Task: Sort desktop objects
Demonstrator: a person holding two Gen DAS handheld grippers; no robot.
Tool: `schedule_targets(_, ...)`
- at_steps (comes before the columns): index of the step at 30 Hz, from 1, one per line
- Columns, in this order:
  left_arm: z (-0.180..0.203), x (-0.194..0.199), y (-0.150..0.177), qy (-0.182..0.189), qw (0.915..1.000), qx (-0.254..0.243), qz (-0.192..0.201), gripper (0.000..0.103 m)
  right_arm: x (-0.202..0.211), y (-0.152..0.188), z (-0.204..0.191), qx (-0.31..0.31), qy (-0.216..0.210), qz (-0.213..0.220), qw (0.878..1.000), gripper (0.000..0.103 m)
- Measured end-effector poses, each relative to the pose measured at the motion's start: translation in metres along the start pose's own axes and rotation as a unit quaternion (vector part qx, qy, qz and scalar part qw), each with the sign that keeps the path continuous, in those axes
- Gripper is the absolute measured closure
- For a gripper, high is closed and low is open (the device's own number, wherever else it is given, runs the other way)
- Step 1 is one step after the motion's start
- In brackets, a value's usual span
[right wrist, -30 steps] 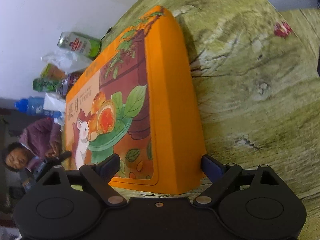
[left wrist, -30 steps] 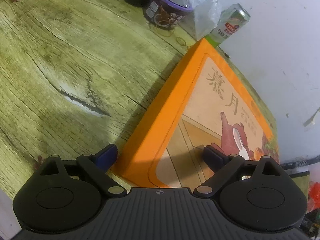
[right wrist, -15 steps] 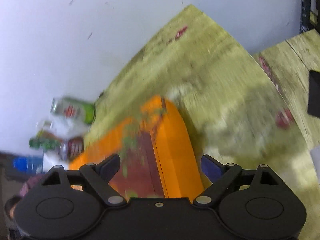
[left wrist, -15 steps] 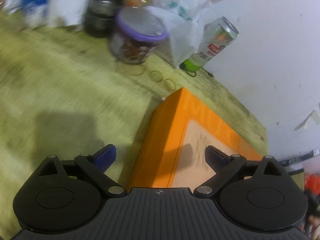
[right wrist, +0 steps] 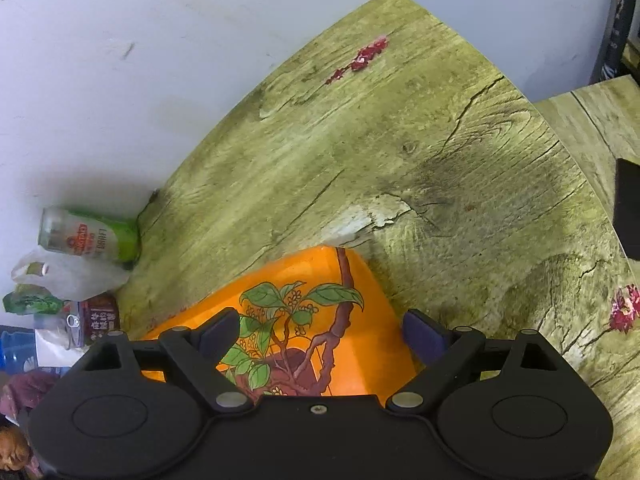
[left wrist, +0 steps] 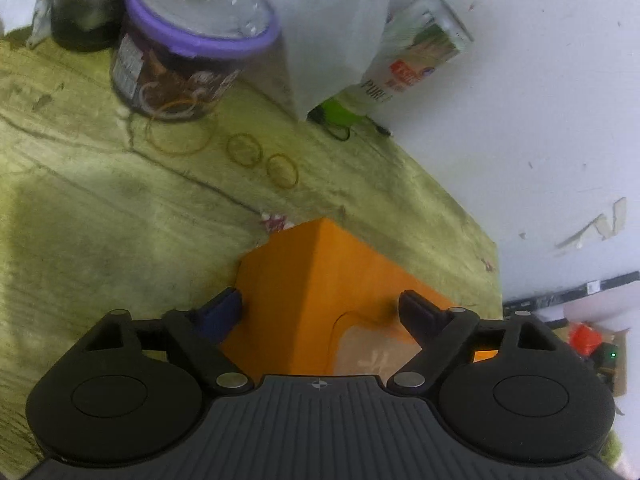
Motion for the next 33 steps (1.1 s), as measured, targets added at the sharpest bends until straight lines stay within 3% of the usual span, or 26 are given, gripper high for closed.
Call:
schedule_targets(12,0.003,0.012,-0.007,0.017,0.9994,0.031,0.007,0.017,0.015,0.001,-0.021,0.035,0.041,0.032,0.998,0.014)
schedule_targets(33,0.023,0.010,-0.020,0.010,0.9989,-0.046,-0.004,0.020,0.020,0.007,-0.031,0.043,0.105,0.029,0.993,0.016)
Point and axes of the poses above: each gripper's, at about its wrist camera, not at the fingertips, and x roughly against the way its jaws point, z to its right, y to its underside, the point moved 5 cm from there along -x, roughly the way its jaws point, and after that the axes turned 12 degrees about y, right-handed, at the moved point
